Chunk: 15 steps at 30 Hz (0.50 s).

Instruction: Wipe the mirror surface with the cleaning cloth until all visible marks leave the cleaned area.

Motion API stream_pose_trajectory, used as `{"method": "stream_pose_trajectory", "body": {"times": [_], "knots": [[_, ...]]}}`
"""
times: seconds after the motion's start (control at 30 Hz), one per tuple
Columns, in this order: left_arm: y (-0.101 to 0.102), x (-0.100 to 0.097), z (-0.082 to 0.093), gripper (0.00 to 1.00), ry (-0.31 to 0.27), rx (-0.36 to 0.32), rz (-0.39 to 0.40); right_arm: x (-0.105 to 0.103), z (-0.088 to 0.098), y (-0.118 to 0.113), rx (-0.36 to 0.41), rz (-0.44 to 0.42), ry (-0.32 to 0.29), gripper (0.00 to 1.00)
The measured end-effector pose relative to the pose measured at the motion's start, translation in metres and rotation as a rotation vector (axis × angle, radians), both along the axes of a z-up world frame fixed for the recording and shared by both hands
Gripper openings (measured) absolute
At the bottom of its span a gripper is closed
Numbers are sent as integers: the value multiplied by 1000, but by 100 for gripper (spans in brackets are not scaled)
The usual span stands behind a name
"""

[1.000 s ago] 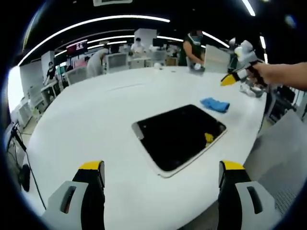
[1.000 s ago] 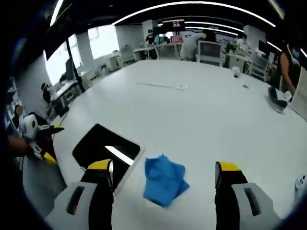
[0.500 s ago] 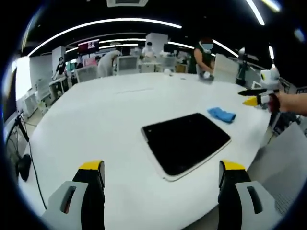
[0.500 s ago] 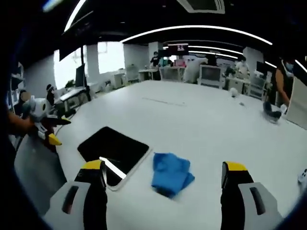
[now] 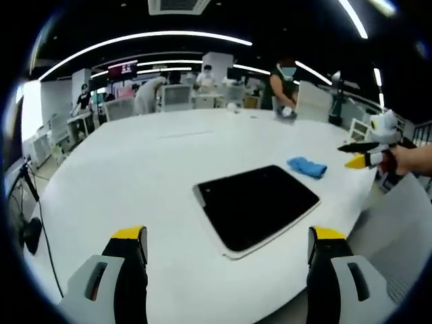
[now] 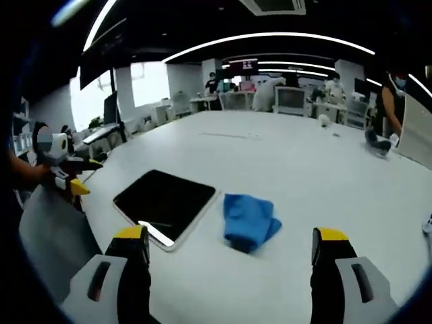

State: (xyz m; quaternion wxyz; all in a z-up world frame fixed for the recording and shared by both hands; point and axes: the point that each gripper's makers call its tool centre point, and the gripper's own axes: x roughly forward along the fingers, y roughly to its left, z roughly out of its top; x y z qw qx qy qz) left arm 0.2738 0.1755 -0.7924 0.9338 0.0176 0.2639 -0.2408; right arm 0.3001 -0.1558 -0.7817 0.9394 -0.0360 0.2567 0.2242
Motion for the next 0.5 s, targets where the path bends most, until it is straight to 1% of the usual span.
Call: {"method": "stream_pose_trajectory", "body": {"times": [0.13, 0.23, 0.27, 0.37, 0.43, 0.5], "knots": [[0, -2, 1, 99, -5, -7, 4, -8, -2, 4, -7, 24, 3, 100], [4, -2, 3, 99, -10, -8, 26, -12, -6, 9, -17, 41, 22, 100], [5, -2, 3, 99, -10, -10, 29, -14, -5, 12, -15, 52, 19, 100], [5, -5, 3, 99, -3, -12, 29, -14, -4, 12, -43, 65, -1, 100], [4, -6, 2, 99, -2, -12, 23, -12, 1, 15, -40, 91, -59, 100], [3, -6, 2, 99, -3, -14, 23, -16, -3, 13, -31, 78, -38, 100]]}}
